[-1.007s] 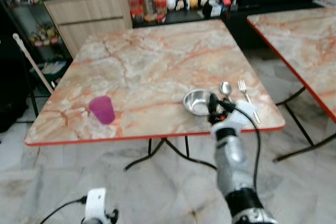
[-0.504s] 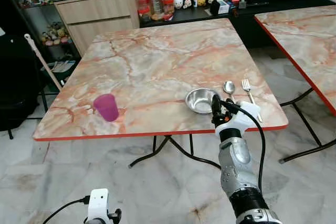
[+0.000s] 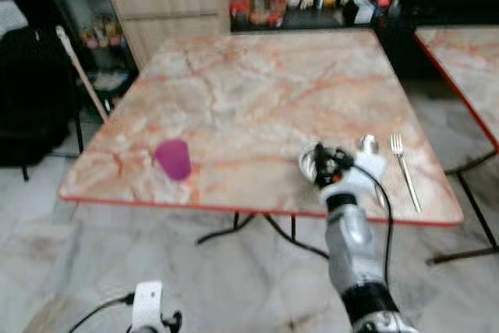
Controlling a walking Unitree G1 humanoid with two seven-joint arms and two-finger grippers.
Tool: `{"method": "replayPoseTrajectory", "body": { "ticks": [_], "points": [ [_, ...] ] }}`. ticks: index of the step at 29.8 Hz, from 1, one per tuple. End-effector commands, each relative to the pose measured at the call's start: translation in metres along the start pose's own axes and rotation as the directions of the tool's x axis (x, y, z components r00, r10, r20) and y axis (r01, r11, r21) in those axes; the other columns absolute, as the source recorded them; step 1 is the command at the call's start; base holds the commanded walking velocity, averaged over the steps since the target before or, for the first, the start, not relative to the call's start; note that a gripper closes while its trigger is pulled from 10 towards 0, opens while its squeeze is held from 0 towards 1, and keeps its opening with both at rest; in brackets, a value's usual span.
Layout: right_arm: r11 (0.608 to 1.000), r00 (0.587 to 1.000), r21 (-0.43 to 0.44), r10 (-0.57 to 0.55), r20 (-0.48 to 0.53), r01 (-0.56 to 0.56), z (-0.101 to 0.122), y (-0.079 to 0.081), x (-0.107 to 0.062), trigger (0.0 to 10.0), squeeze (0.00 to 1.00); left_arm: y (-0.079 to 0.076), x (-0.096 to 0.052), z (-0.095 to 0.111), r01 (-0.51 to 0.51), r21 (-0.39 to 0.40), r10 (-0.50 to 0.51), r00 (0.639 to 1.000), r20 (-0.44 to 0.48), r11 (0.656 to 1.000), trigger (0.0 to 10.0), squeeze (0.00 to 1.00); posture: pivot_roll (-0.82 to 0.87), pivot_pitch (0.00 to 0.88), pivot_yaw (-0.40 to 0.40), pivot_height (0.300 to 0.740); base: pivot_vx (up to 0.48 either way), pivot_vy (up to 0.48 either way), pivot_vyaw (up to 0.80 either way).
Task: Setting the table
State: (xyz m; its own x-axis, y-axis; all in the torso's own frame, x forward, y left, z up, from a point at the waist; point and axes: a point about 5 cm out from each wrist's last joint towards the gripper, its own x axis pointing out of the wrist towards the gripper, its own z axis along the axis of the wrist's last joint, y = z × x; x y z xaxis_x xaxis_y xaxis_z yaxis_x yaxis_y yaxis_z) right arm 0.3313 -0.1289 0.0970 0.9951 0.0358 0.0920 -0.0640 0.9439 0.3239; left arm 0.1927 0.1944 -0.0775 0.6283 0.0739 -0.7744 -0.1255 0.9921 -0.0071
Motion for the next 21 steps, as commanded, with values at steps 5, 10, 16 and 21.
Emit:
{"method": "replayPoseTrajectory", "body": {
  "ticks": [5,10,16,21],
  "points": [
    [1.000,1.000,0.008,0.009,0.010,-0.010,0.005,0.001,0.003,10.0,0.00,0.000,0.000,0.000,-0.013,-0.032,0.013,1.000,0.008,0.999,10.0,0.00,0.03,0.000,0.045,0.740,0.280,0.000,0.00],
    [0.999,0.999,0.003,0.033,-0.002,-0.033,0.000,0.008,0.001,10.0,0.00,0.004,-0.001,-0.004,-0.019,-0.028,0.019,1.000,0.001,0.999,10.0,0.00,0.03,0.000,0.052,0.740,0.280,0.000,0.00],
    [1.000,1.000,-0.001,0.028,-0.002,-0.028,-0.001,0.005,-0.004,10.0,0.00,0.007,-0.003,-0.008,-0.021,-0.016,0.021,1.000,-0.007,1.000,10.0,0.00,0.02,0.000,0.061,0.740,0.294,0.000,0.00],
    [1.000,1.000,-0.004,0.018,-0.002,-0.018,-0.002,0.002,-0.006,10.0,0.00,0.007,-0.003,-0.009,-0.017,-0.017,0.016,1.000,-0.006,1.000,10.0,0.00,0.02,0.000,0.061,0.740,0.189,0.000,0.00]
  ]
}}
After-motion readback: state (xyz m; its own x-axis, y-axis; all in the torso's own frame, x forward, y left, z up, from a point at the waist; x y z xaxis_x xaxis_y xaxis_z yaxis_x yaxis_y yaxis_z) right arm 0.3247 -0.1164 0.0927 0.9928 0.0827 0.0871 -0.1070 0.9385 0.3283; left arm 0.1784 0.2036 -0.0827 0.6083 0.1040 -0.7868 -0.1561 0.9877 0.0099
